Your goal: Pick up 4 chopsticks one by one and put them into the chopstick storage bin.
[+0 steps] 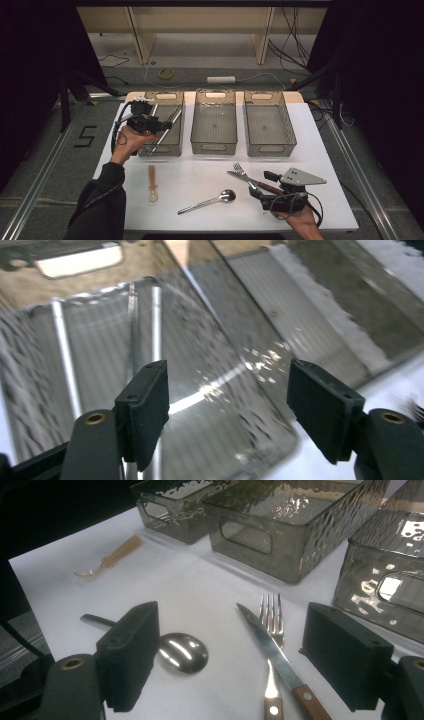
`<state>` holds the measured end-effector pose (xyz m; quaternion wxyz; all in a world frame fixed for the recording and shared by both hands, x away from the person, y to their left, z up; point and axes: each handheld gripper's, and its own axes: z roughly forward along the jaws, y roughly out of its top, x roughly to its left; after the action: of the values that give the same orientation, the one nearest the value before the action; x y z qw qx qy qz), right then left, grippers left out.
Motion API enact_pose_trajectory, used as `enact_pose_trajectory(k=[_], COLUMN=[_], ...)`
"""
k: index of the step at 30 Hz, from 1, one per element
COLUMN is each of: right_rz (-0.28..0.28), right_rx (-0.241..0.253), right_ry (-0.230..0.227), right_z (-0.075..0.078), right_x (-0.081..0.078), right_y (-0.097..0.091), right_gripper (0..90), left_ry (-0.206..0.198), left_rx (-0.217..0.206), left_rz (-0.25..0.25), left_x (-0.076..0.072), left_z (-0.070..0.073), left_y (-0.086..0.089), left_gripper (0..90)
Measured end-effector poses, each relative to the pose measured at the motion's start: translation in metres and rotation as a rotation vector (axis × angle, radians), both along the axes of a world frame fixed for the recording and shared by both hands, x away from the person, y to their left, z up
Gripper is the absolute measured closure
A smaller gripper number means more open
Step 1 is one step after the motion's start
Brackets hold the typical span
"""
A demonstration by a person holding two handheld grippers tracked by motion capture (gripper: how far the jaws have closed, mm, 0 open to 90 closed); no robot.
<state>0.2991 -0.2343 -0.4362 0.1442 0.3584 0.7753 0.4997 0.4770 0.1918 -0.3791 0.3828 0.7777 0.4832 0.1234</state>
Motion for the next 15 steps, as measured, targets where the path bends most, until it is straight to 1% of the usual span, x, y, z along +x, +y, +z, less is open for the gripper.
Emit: enact_pose_trajectory(k=[2,3,5,6,8,10,11,15], right_rz=[0.000,0.000,0.000,0.000,-0.002,0.001,0.002,0.001], right_rx=[-0.001,0.000,0.000,-0.001,-0.001,-0.003,-0.003,-0.002], right_ry=[0.000,0.000,-0.001,-0.001,0.000,-0.005,-0.009,-0.009], right_z=[0.000,0.000,0.000,0.000,0.000,0.001,0.002,0.002], right_x=[0.000,0.000,-0.001,-0.001,-0.001,-0.001,-0.002,-0.002], right_y=[0.000,0.000,0.000,0.001,0.001,0.001,0.001,0.000], right_gripper=[24.0,24.0,24.0,24.0,24.0,24.0,24.0,24.0], left_ry=[-0.009,-0.007,-0.027,-0.031,-0.038,-0.040,-0.041,-0.045], left_rx=[0.000,0.001,0.016,0.016,0.032,0.035,0.045,0.054], left_rz=[-0.016,-0.026,-0.037,-0.045,-0.065,-0.083,-0.094,-0.114], left_x=[-0.010,-0.014,-0.023,-0.028,-0.037,-0.046,-0.051,-0.065], left_z=[0.001,0.002,0.004,0.004,0.004,0.003,0.002,-0.003], left_y=[-0.002,-0.004,-0.008,-0.011,-0.016,-0.021,-0.022,-0.028], left_gripper=[30.6,30.2,28.9,28.6,27.4,26.8,26.2,25.4])
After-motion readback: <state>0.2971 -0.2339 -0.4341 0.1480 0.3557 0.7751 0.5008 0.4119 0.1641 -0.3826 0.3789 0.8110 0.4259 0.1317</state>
